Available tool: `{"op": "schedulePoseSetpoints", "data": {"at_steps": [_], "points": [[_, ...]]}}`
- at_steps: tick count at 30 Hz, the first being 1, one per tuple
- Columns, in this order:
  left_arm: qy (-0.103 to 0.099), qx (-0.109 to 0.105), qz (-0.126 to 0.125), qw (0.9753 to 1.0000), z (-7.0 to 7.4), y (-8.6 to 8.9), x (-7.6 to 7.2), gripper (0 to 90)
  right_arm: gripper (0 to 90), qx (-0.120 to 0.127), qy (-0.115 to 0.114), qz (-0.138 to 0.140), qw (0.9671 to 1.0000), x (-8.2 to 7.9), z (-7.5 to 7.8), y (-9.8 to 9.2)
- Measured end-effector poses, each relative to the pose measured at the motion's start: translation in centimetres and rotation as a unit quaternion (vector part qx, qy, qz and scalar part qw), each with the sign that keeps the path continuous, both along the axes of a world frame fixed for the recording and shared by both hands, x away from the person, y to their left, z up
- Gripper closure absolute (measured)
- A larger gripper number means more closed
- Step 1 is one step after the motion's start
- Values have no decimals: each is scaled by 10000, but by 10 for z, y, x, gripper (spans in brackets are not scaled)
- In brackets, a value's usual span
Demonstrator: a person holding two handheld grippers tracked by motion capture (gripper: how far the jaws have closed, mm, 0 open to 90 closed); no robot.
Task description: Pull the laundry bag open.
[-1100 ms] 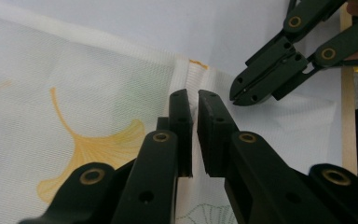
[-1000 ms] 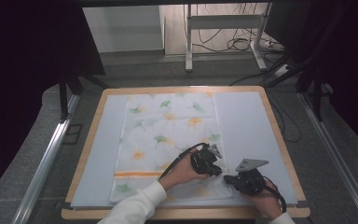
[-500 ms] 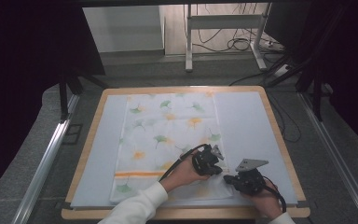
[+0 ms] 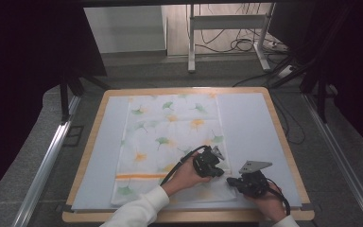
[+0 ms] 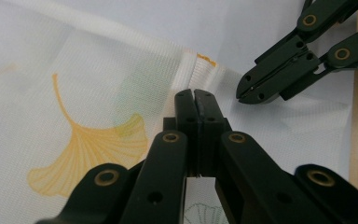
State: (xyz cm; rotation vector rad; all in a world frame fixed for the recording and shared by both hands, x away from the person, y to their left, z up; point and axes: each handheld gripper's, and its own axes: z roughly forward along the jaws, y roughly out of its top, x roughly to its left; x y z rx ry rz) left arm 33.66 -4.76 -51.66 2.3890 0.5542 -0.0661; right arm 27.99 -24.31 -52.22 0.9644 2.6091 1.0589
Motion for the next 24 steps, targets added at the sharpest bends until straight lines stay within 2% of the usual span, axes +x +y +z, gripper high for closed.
{"op": "schedulePoseSetpoints", "data": {"at_steps": [9, 13, 16, 18, 24], "points": [[71, -15, 57, 10000, -1, 3, -1, 900, 893, 5, 42, -39, 10000, 1, 0, 0], [82, -25, 35, 10000, -2, 4, -1, 900, 891, 96, 141, -92, 9998, 2, 0, -1], [63, -8, 24, 10000, -2, 3, -1, 900, 891, 162, 5, -209, 9996, 6, 3, -1], [63, -6, 15, 10000, -2, 3, -1, 900, 891, 179, -109, -429, 9989, 12, 8, -1], [33, 1, 41, 10000, -2, 2, -1, 900, 892, 145, 9, -519, 9985, 19, 3, 2]]}}
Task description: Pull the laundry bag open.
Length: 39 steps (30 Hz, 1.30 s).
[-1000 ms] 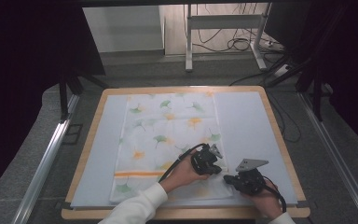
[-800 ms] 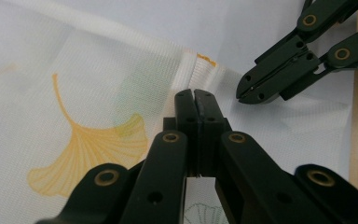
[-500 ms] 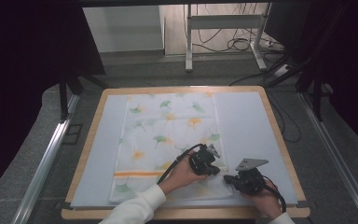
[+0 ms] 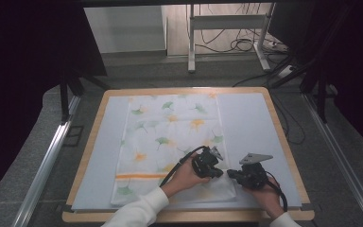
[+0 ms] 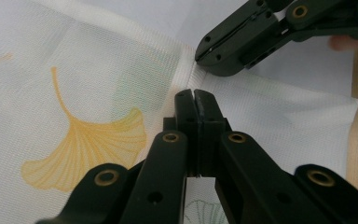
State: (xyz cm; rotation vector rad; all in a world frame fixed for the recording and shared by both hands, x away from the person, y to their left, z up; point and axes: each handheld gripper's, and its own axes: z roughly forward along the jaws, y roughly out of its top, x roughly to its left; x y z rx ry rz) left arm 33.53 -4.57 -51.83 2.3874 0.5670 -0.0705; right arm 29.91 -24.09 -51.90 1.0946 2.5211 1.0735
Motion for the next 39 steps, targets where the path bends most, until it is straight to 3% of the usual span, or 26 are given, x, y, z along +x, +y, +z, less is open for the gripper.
{"op": "schedulePoseSetpoints", "data": {"at_steps": [5, 19, 39], "points": [[-5, 61, 135, 9999, 1, -2, -3, 900, 894, -172, 17, -64, 9998, 0, 0, 6], [131, -192, 380, 9990, -3, 3, -6, 900, 897, -82, 76, -4, 9999, 0, -1, 3], [76, -74, 448, 9989, -2, 23, -11, 900, 898, -77, 39, 74, 9999, 0, -2, 1]]}}
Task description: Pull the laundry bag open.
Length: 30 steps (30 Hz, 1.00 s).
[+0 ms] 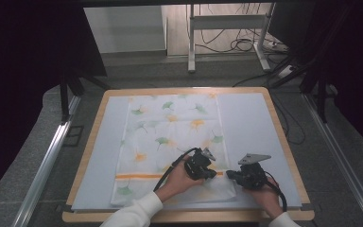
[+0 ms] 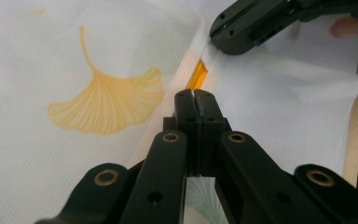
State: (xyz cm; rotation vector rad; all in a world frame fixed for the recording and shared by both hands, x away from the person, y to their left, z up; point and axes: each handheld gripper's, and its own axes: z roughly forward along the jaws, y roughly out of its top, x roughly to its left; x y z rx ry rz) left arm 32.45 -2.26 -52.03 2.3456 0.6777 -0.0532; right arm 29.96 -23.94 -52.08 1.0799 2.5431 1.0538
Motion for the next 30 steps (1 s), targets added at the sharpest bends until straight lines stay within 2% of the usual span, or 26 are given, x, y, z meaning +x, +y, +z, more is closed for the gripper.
{"op": "schedulePoseSetpoints", "data": {"at_steps": [11, 30], "points": [[-5, 15, 52, 10000, -1, 19, -4, 900, 897, -1, -32, 11, 10000, 0, 0, 0], [-20, -28, 164, 9999, -3, 37, -8, 900, 897, -28, -49, 33, 10000, -1, 0, 0]]}}
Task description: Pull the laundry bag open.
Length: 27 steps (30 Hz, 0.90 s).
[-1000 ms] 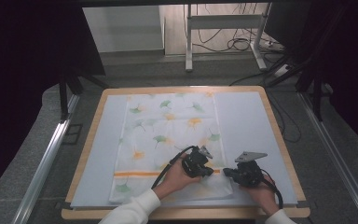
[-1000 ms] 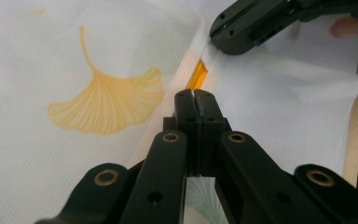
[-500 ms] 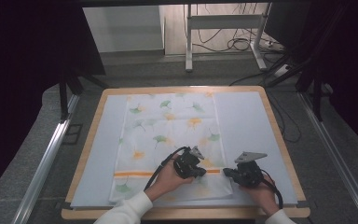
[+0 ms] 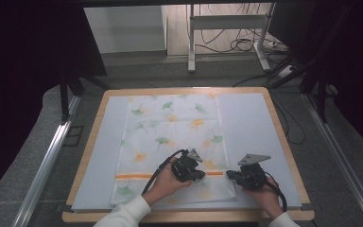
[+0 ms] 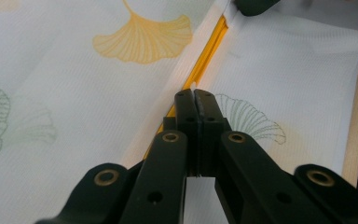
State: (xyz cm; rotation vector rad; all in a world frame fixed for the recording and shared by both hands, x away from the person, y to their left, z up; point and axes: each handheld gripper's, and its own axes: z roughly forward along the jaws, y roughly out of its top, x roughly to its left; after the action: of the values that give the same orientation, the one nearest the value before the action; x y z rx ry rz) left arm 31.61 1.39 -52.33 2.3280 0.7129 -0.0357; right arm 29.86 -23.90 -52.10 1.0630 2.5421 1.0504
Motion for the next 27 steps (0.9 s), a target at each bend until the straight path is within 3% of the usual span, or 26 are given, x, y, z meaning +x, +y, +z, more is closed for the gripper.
{"op": "schedulePoseSetpoints", "data": {"at_steps": [27], "points": [[119, -75, 241, 9996, -3, 35, -4, 900, 897, -5, 13, 5, 10000, 0, 0, 0]]}}
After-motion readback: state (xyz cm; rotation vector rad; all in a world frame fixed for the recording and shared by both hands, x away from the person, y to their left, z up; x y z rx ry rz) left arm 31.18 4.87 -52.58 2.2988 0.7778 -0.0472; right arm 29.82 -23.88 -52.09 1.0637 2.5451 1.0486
